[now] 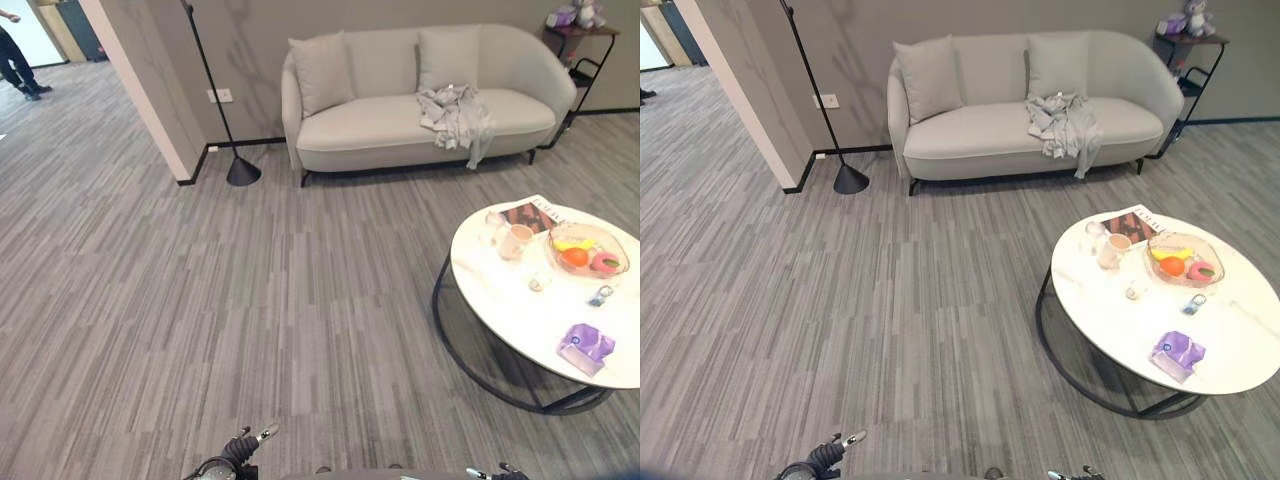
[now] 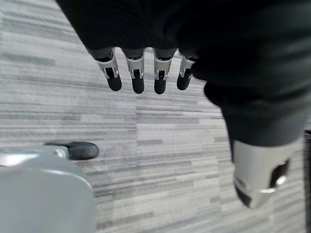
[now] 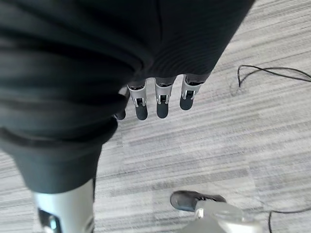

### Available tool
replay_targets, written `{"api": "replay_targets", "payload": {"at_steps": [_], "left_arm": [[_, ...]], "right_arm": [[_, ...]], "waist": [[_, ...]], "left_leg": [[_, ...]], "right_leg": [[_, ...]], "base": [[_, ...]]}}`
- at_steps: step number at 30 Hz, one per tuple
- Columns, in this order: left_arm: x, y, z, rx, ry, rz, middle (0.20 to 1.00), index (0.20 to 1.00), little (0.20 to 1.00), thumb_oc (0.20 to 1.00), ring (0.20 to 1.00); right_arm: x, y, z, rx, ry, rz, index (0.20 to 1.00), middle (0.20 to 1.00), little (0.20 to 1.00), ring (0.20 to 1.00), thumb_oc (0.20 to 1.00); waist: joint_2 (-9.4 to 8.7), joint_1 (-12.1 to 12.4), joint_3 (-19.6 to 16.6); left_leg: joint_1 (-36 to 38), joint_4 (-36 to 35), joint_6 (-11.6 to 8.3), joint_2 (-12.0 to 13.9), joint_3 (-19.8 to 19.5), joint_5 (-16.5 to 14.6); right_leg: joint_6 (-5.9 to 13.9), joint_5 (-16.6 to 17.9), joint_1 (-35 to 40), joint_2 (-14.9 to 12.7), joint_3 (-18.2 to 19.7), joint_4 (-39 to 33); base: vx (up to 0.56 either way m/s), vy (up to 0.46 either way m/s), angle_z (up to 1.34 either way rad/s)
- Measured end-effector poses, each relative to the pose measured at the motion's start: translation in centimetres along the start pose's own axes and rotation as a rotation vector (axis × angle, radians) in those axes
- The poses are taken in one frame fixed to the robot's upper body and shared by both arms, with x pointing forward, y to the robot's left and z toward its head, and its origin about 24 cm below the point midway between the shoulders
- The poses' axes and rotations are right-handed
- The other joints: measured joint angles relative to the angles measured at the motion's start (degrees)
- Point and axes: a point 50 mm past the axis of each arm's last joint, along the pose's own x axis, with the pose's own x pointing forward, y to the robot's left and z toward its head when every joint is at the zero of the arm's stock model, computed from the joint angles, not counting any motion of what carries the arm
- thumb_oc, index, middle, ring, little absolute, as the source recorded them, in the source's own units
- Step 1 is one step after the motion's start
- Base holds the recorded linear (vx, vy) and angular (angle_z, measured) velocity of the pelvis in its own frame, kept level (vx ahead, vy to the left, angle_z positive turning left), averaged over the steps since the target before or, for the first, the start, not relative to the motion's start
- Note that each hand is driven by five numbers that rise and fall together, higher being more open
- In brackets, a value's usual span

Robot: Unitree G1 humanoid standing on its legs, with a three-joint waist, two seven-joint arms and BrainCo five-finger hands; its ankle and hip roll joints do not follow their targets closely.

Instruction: Hang the clothes on the sofa on the clothes rack.

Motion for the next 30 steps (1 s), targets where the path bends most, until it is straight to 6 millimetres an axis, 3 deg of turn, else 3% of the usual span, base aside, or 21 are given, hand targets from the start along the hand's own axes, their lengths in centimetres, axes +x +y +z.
{"api": "replay_targets", "payload": {"at_steps": [5,9,30], "left_arm": [[0.1,-0.1,0.5,0.000,-0.017,-0.010,1.000,1.000,1.000,1.000,1.000],[0.0,0.0,0.2,0.000,-0.010,-0.008,1.000,1.000,1.000,1.000,1.000],[0.0,-0.1,0.2,0.020,-0.007,-0.024,1.000,1.000,1.000,1.000,1.000]], "right_arm": [[0.2,0.1,1.3,0.000,-0.035,0.002,1.000,1.000,1.000,1.000,1.000],[0.2,0.1,1.0,0.000,-0.027,0.002,1.000,1.000,1.000,1.000,1.000],[0.0,-0.1,-0.7,0.000,0.031,-0.003,1.000,1.000,1.000,1.000,1.000]], "waist": [[-0.95,0.0,1.0],[-1.85,0.0,1.2],[-0.85,-0.2,0.1]], "left_leg": [[1.7,-1.1,-0.07,-0.1,0.0,0.1],[1.9,-1.3,-0.12,-0.3,0.0,0.1],[2.1,-1.3,-0.03,-0.3,0.2,0.2]], "right_leg": [[-0.07,0.7,1.6,0.0,0.0,-1.3],[0.71,0.1,1.6,-0.3,0.0,-1.3],[0.03,0.6,1.7,-0.2,0.4,-1.3]], "base": [[0.00,0.000,0.00],[0.02,0.004,0.00],[0.02,-0.006,0.00]]}}
